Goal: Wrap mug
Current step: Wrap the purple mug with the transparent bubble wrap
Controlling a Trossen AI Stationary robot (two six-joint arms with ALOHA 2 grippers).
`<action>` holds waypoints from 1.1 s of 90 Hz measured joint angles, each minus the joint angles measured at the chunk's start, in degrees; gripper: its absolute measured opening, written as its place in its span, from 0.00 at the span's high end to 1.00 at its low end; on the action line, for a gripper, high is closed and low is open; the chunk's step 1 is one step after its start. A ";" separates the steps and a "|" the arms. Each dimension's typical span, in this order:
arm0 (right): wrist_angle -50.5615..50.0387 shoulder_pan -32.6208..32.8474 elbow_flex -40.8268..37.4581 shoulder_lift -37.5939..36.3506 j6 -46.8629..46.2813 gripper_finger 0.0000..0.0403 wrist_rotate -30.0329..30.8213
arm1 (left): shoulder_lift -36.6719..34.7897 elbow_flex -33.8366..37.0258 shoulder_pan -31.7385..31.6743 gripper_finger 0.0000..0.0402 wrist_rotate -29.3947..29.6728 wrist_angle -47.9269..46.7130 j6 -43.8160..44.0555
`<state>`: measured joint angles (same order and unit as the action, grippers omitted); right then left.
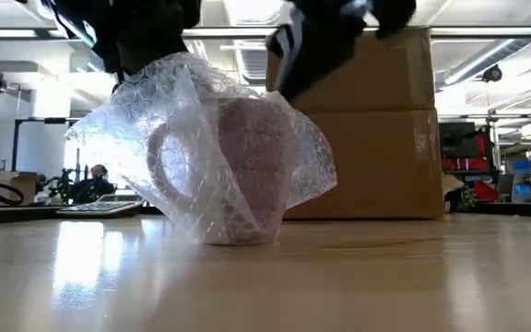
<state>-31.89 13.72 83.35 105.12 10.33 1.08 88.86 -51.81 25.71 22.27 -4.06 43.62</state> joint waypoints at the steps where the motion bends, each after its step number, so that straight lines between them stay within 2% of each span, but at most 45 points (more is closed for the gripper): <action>1: 0.53 0.02 0.00 0.30 0.03 1.00 -0.13 | 0.00 0.00 -0.07 0.95 -0.23 0.06 0.00; 17: 3.64 -0.53 -0.11 4.57 0.20 1.00 3.29 | 0.00 -0.02 -0.74 0.95 -0.89 0.21 0.02; 45: 5.49 0.69 0.03 7.08 -0.49 1.00 3.80 | -1.23 -0.02 -1.27 0.95 0.24 2.38 -2.49; 68: 9.95 0.83 0.11 8.96 -0.88 1.00 3.19 | 4.21 -0.04 -2.84 0.95 1.23 2.97 -3.94; 76: 7.39 0.94 1.24 8.59 -0.35 1.00 3.21 | 6.26 -0.13 -2.99 0.95 0.80 3.25 -3.24; 90: -4.47 1.05 5.93 5.90 -0.46 1.00 3.06 | 7.31 -0.20 -3.15 0.95 0.27 4.02 -2.35; 99: -6.20 0.60 8.09 3.17 -0.45 1.00 5.11 | 6.87 -0.17 -3.15 0.95 -0.14 3.73 -2.37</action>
<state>-38.09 14.32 91.44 108.29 9.88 6.20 95.73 -51.99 22.57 22.14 -0.33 41.24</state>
